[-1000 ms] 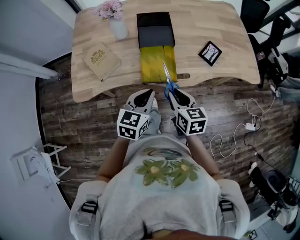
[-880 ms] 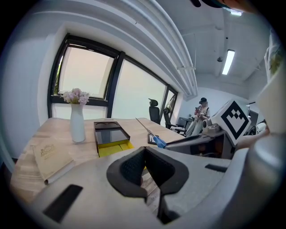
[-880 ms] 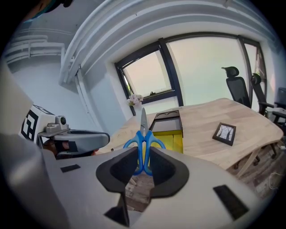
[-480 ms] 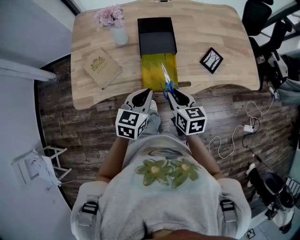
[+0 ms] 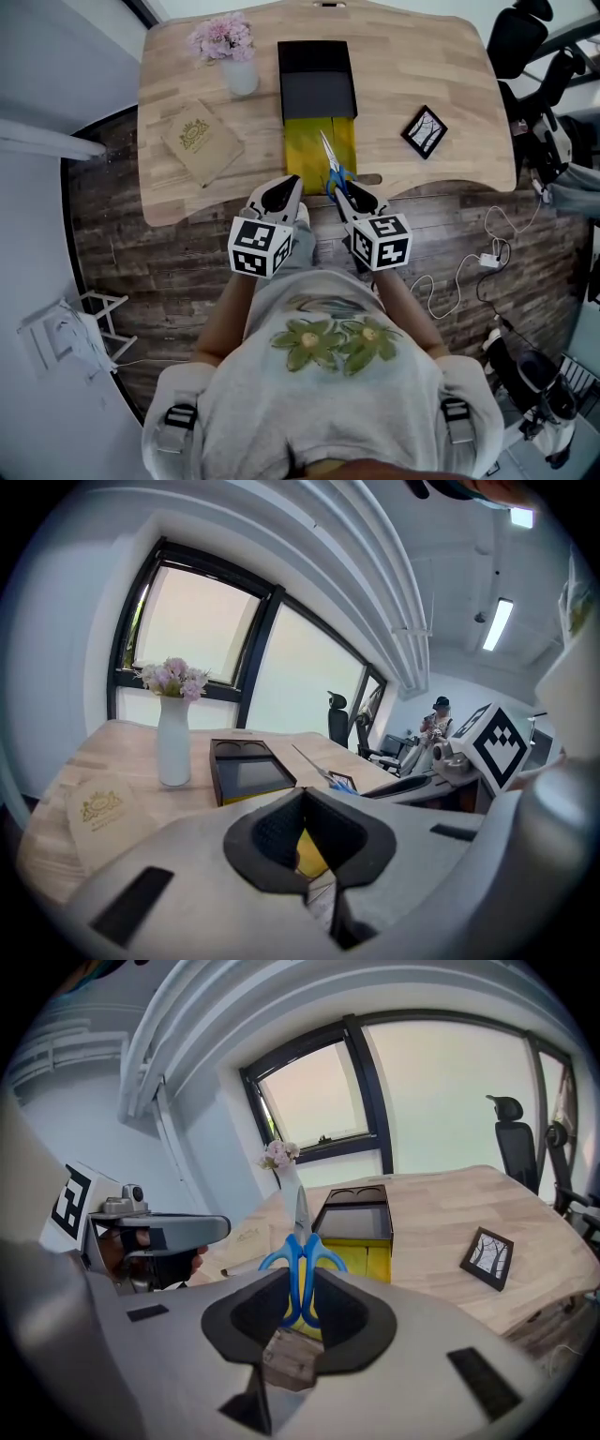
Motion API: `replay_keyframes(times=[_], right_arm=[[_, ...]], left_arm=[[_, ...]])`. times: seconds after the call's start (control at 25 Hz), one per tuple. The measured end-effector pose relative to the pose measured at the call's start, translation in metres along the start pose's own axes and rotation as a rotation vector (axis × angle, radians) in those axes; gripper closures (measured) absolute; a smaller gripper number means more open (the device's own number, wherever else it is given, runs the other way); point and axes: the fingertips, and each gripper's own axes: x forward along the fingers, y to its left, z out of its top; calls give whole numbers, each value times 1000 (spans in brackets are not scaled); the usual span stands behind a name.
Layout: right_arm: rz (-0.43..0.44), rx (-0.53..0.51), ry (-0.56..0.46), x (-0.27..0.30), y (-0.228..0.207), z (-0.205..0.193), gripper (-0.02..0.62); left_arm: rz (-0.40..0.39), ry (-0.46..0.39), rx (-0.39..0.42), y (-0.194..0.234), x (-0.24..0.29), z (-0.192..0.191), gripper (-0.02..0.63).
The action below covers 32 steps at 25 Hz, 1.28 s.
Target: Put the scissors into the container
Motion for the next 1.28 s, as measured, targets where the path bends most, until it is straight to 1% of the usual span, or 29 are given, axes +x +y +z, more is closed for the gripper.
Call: replay_keyframes(times=[0.24,0.4,0.76,1.08,1.28], right_arm=[[3,-7,28,17,-5,2,515],[-1,-11,48,28,-9,1,515],[-2,-22,76,41,-18,-1,515],[7,-36,94,60,-25,-3,515],[8,-43,97,68,-32,-1,515]], left_arm=[[15,12,-11,16,7,1,598],[11,14,-9,22,13,5,598],[10,-6,0,29,28,19,598],[22,-5,-5,42,41,17,598],[22,3,8,46,52,17,598]])
